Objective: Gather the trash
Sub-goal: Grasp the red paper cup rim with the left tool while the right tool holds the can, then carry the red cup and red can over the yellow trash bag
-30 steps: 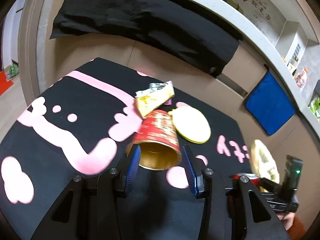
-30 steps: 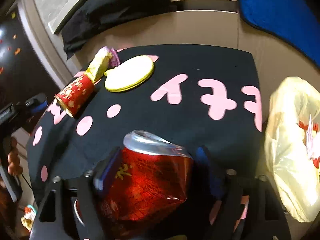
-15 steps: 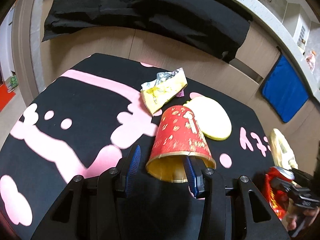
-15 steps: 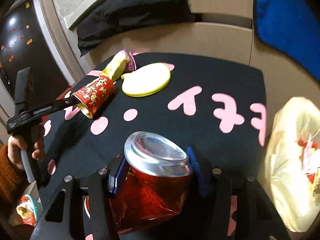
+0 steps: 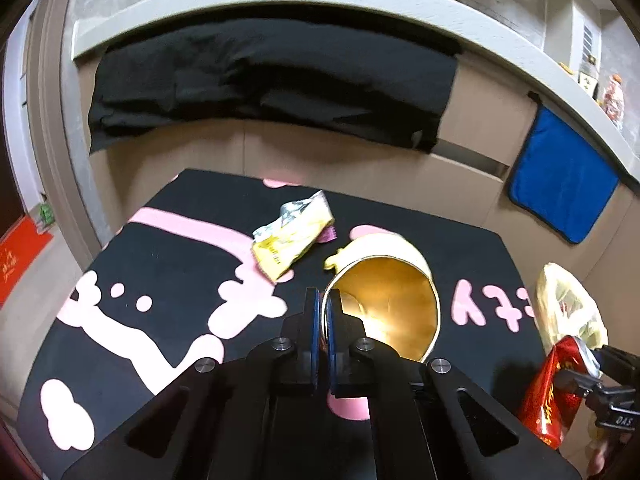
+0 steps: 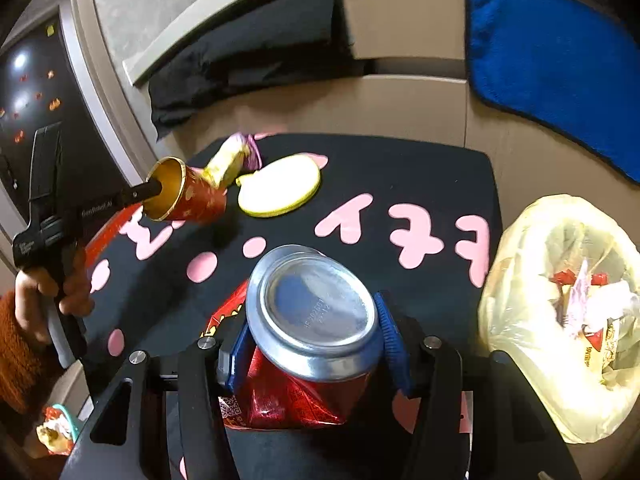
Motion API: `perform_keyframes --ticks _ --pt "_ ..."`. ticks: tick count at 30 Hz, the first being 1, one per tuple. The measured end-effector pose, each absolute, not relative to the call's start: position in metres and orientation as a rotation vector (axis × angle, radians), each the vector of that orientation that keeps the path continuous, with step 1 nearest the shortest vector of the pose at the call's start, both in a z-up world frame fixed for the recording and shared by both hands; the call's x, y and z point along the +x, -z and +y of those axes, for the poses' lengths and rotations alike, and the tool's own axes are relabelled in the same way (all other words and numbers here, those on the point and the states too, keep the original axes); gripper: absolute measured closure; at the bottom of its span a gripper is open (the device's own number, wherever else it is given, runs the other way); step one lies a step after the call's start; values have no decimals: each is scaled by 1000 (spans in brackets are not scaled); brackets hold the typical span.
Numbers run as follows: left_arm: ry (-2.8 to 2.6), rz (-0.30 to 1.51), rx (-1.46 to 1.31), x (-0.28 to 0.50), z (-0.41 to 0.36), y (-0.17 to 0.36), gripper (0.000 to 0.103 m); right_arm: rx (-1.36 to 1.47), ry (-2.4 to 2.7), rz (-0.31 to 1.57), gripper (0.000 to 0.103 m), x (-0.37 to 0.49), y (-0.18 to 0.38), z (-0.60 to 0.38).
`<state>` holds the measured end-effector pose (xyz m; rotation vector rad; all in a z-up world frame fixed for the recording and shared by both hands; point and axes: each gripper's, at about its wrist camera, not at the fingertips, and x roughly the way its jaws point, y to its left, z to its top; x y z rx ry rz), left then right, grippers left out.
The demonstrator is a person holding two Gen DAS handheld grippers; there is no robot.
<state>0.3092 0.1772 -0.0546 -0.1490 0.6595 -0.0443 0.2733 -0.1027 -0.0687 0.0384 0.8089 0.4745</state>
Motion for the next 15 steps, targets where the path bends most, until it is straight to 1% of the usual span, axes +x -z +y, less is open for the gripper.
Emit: perform_keyframes --ticks 9,15 --pt "117 551 -89 278 126 5 100 51 -456 728 51 258 43 -128" --pt "184 474 -94 265 86 -32 100 63 -403 649 51 250 15 -159"
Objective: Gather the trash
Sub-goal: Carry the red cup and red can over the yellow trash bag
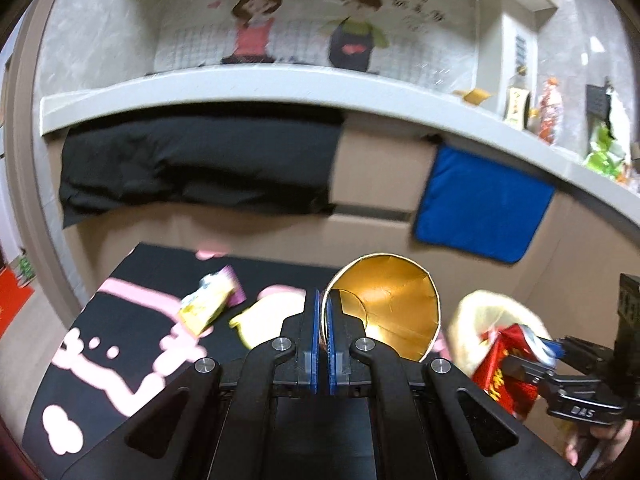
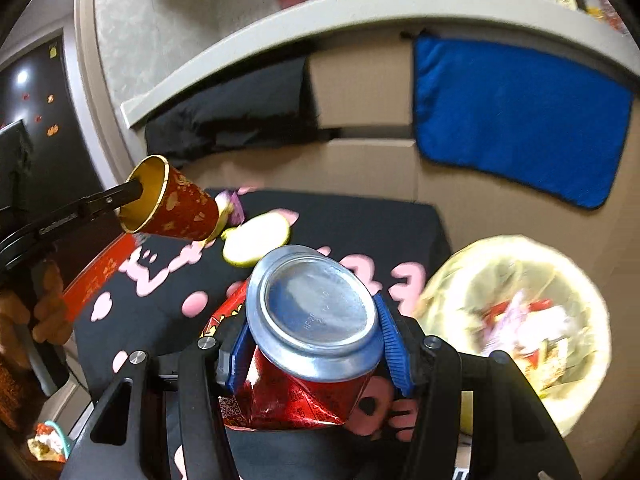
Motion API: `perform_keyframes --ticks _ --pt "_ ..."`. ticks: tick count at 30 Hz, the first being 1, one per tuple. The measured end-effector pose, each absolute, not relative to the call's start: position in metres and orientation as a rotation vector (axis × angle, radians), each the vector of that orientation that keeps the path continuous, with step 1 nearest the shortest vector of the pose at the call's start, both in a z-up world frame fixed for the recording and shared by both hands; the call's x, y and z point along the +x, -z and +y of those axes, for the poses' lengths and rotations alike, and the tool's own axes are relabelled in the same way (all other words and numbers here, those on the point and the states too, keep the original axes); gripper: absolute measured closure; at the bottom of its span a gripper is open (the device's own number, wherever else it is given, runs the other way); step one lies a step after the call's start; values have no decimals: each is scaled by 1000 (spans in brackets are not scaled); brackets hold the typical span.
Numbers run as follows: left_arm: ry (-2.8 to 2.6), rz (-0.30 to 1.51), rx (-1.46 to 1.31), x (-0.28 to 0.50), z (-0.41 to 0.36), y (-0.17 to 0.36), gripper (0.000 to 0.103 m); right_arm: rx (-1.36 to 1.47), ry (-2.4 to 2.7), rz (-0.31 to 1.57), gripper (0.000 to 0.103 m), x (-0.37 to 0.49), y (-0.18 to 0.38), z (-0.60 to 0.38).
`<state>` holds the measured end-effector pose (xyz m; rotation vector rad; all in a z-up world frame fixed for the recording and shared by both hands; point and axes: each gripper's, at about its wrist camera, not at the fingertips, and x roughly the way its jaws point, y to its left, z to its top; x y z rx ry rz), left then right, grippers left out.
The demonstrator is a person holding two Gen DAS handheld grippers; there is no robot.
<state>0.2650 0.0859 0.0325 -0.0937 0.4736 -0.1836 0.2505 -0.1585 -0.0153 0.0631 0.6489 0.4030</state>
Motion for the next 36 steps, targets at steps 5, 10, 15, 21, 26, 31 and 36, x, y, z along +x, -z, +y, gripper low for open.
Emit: perform_keyframes --ticks 5,10,15,21,26,31,36 --pt "274 427 -72 257 39 -57 100 79 -331 566 51 244 -14 -197" --pt "359 409 -44 249 -9 -67 100 77 -254 500 51 234 -38 -238" --pt "440 416 -36 245 -55 -66 100 75 -190 461 51 224 -52 -271" --pt "511 456 -31 253 -96 -50 100 82 -118 444 51 219 -56 -304" --pt "553 509 -39 266 -121 -33 100 60 -65 450 51 223 -50 -322" --pt "573 552 -33 282 -139 -14 100 73 -41 478 51 234 -37 -337" --pt "584 630 -29 305 -154 11 100 91 -20 527 51 252 -16 -348"
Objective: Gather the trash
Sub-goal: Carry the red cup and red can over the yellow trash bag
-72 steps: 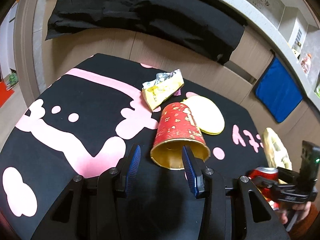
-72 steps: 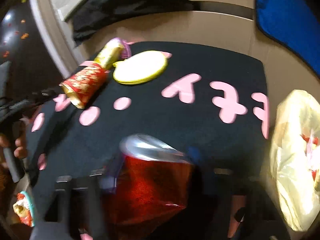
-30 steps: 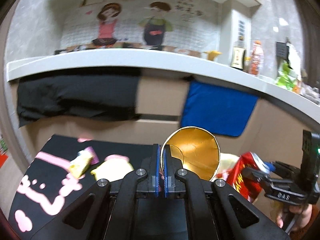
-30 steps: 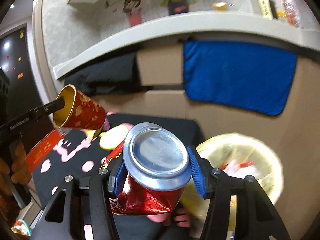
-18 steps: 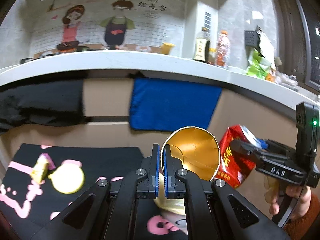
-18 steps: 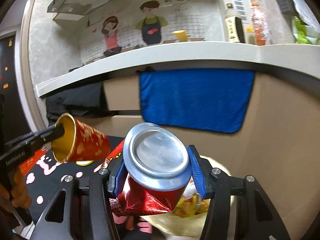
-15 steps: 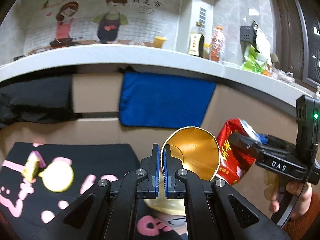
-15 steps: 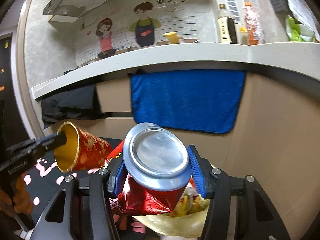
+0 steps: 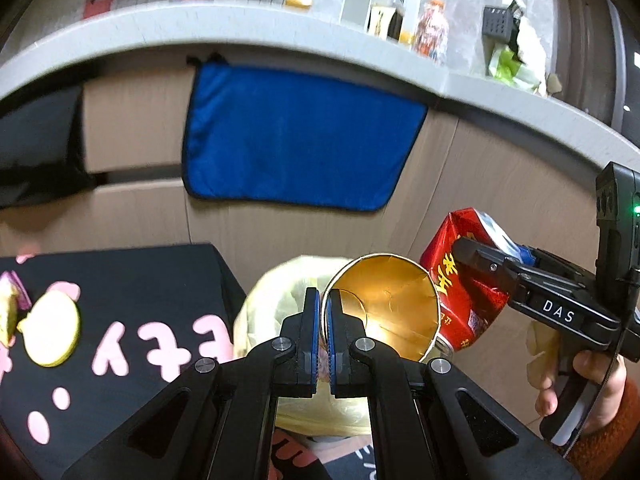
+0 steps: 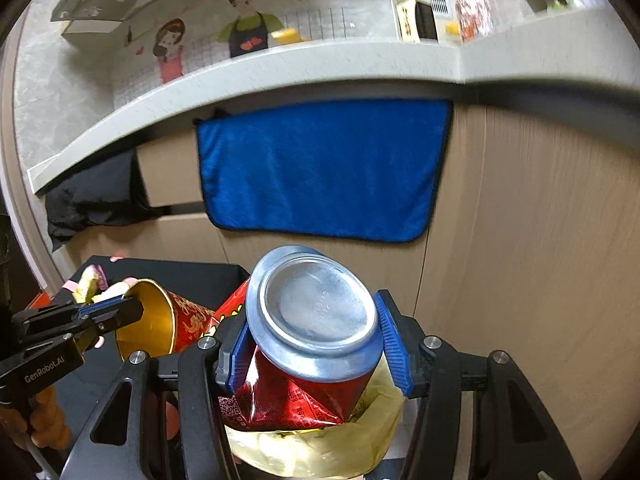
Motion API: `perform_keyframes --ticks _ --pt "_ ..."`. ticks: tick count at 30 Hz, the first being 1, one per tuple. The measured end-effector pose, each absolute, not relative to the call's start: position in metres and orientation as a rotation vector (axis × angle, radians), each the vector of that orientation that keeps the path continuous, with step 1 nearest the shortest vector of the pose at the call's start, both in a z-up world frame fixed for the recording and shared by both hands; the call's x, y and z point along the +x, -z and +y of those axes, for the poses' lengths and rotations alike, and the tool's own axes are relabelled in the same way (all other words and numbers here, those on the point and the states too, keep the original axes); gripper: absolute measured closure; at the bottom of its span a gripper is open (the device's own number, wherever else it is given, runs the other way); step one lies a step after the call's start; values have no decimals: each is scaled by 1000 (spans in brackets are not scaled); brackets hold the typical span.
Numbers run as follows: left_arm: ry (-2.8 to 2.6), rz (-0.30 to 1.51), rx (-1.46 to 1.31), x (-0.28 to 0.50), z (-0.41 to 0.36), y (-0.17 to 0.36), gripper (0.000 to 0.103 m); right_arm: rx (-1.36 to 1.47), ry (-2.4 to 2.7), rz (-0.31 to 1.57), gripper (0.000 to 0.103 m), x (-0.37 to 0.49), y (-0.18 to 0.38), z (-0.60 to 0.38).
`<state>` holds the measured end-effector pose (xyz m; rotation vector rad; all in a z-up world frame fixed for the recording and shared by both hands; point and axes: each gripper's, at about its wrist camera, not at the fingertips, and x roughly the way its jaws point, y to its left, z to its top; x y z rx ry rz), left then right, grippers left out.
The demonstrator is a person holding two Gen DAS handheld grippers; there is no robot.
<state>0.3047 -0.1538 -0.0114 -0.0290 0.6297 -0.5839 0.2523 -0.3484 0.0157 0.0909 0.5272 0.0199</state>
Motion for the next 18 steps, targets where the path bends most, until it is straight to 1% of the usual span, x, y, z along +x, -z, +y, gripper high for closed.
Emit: perform_keyframes --ticks 12,13,14,16,17,18 --pt "596 757 -41 350 -178 59 100 129 5 647 51 295 35 -365" --pt "602 769 -56 353 -178 62 98 128 9 655 51 297 39 -366" --pt "608 780 -73 356 -177 65 96 127 11 660 51 300 41 -366" --pt "622 793 -109 360 -173 68 84 135 14 671 51 304 46 -368" --pt "621 790 -119 361 -171 68 73 139 15 676 51 306 48 -369" --pt "617 784 -128 362 -168 66 71 141 16 681 51 308 52 -368"
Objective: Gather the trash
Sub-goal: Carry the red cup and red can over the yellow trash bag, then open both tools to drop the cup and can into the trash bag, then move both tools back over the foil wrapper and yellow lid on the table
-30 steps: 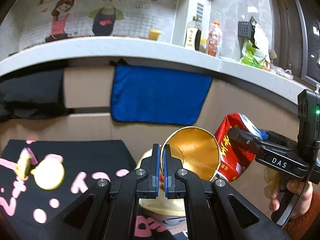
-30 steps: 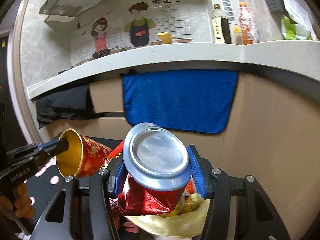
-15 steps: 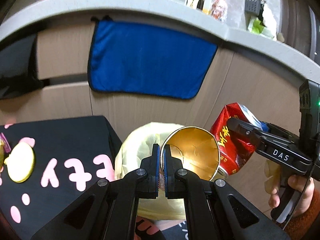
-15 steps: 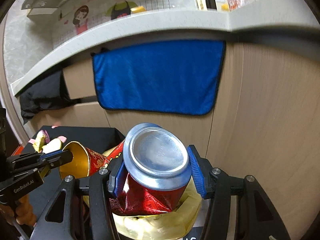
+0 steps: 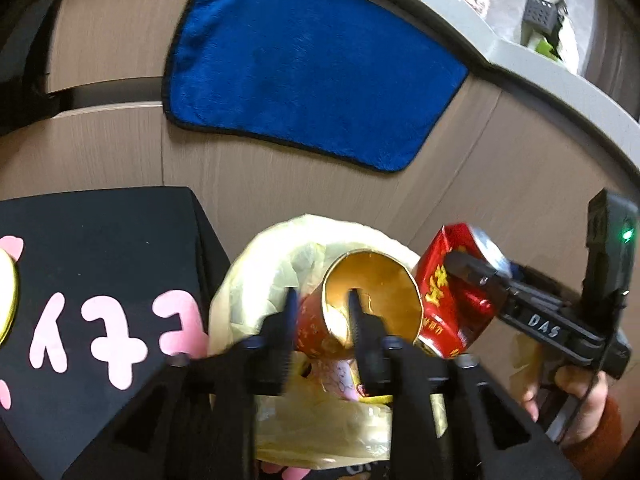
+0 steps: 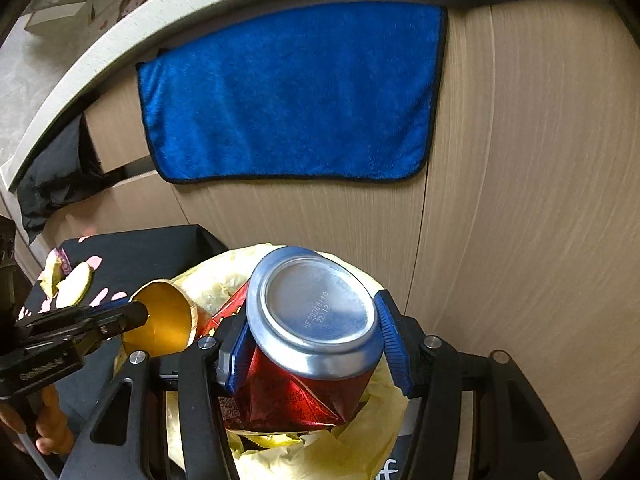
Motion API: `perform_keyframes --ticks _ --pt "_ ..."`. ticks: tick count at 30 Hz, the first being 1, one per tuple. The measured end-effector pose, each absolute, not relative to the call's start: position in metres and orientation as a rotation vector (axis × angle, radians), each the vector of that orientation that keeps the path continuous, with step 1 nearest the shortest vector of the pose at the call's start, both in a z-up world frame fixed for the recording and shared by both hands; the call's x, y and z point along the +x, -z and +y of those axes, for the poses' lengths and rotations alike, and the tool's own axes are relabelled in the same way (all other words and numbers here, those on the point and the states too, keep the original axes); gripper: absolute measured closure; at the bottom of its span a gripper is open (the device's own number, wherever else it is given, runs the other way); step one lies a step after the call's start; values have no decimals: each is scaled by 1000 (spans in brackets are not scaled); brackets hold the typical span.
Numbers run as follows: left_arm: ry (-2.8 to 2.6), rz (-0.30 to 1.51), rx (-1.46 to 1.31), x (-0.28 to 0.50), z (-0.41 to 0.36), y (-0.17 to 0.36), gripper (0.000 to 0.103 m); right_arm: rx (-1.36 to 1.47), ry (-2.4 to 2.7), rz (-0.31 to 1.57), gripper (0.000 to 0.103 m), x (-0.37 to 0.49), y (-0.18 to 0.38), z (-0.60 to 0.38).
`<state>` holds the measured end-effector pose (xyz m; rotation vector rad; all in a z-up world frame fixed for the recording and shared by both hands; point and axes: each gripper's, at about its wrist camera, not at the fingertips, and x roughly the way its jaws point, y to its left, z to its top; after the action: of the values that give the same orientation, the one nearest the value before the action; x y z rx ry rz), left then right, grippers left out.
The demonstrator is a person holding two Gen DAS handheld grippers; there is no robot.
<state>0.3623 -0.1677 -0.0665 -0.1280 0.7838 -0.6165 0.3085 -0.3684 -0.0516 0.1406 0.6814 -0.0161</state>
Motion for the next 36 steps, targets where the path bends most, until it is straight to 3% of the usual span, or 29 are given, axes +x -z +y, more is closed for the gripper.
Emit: perform_keyframes --ticks 15,21,26,36 --pt "602 812 -158 365 -123 58 71 22 29 891 51 354 110 -340" --pt "567 785 -171 357 -90 53 70 70 40 863 49 336 97 -347" --pt "525 770 -165 346 -54 57 70 68 62 819 41 315 78 -345" --pt "286 694 -225 337 81 67 70 108 -26 699 41 301 35 -296"
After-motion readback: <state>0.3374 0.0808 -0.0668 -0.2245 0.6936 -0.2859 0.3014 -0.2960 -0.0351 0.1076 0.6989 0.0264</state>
